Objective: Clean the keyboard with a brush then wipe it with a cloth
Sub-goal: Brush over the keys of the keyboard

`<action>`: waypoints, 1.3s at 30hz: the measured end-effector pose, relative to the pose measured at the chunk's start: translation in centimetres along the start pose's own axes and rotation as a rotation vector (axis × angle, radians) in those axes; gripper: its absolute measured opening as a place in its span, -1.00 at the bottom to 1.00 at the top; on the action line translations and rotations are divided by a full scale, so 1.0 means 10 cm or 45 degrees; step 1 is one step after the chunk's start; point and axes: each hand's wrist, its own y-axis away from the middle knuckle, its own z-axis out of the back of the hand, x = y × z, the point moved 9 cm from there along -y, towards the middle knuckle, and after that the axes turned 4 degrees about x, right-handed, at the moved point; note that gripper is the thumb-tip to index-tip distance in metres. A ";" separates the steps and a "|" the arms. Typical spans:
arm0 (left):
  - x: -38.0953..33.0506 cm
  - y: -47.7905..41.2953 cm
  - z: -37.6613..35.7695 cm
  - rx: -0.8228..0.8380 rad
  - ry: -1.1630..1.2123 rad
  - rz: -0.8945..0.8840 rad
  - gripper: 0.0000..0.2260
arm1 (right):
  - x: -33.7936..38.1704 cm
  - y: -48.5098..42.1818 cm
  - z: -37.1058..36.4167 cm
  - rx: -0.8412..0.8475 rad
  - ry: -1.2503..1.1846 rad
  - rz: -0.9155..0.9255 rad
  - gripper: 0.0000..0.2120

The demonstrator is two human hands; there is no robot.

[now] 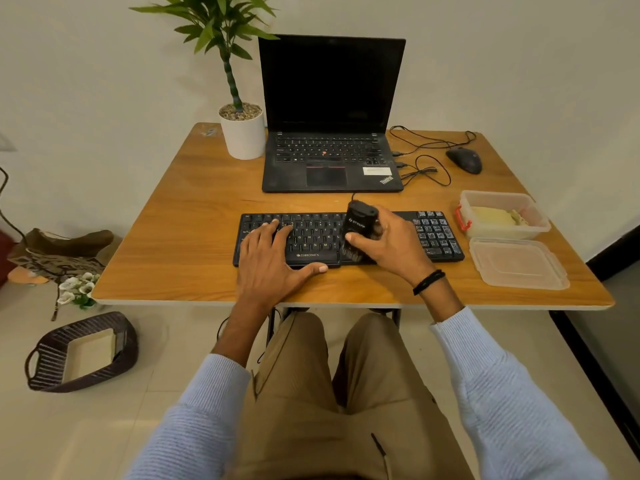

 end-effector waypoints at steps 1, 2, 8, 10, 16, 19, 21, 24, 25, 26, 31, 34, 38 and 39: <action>0.01 0.00 0.00 -0.001 -0.004 0.004 0.02 | 0.02 0.01 -0.06 0.064 0.004 0.001 -0.50; 0.01 0.00 0.00 0.000 -0.012 0.007 0.02 | 0.03 0.03 -0.10 0.104 0.014 0.006 -0.49; 0.01 0.00 0.00 -0.004 -0.009 0.000 0.01 | 0.04 0.07 -0.06 -0.068 0.007 0.001 -0.54; 0.01 -0.01 -0.01 0.008 -0.017 0.004 0.02 | 0.08 0.07 -0.09 0.010 0.010 0.015 -0.54; -0.01 0.00 -0.01 -0.005 -0.010 -0.011 0.01 | 0.07 0.07 -0.03 0.010 0.042 0.017 -0.51; 0.00 0.00 -0.02 0.015 -0.015 -0.009 0.02 | 0.03 0.03 0.05 0.034 -0.066 -0.025 -0.48; 0.00 0.00 -0.03 0.030 -0.019 -0.009 0.02 | 0.00 0.01 0.23 -0.110 -0.111 -0.049 -0.52; -0.04 0.00 -0.01 0.027 -0.033 -0.029 0.01 | -0.07 0.02 0.41 -0.291 -0.134 -0.110 -0.55; -0.07 0.00 0.00 0.019 -0.034 -0.041 -0.01 | -0.07 0.02 0.44 -0.318 -0.115 -0.121 -0.50; -0.09 -0.01 0.01 0.012 -0.031 -0.051 -0.02 | -0.07 0.03 0.44 -0.323 -0.099 -0.126 -0.44; -0.29 -0.05 -0.06 0.034 -0.061 -0.122 -0.11 | -0.02 0.05 0.15 -0.193 -0.055 -0.102 -0.37; -0.33 -0.05 -0.10 0.020 -0.064 -0.140 -0.13 | 0.09 0.07 -0.04 -0.066 0.037 0.009 -0.48; -0.25 -0.02 -0.13 0.008 -0.060 -0.098 -0.14 | -0.05 0.02 0.11 -0.229 0.016 -0.089 -0.50; -0.25 -0.01 -0.13 0.004 -0.054 -0.099 -0.14 | -0.04 -0.01 0.08 -0.176 0.010 -0.074 -0.50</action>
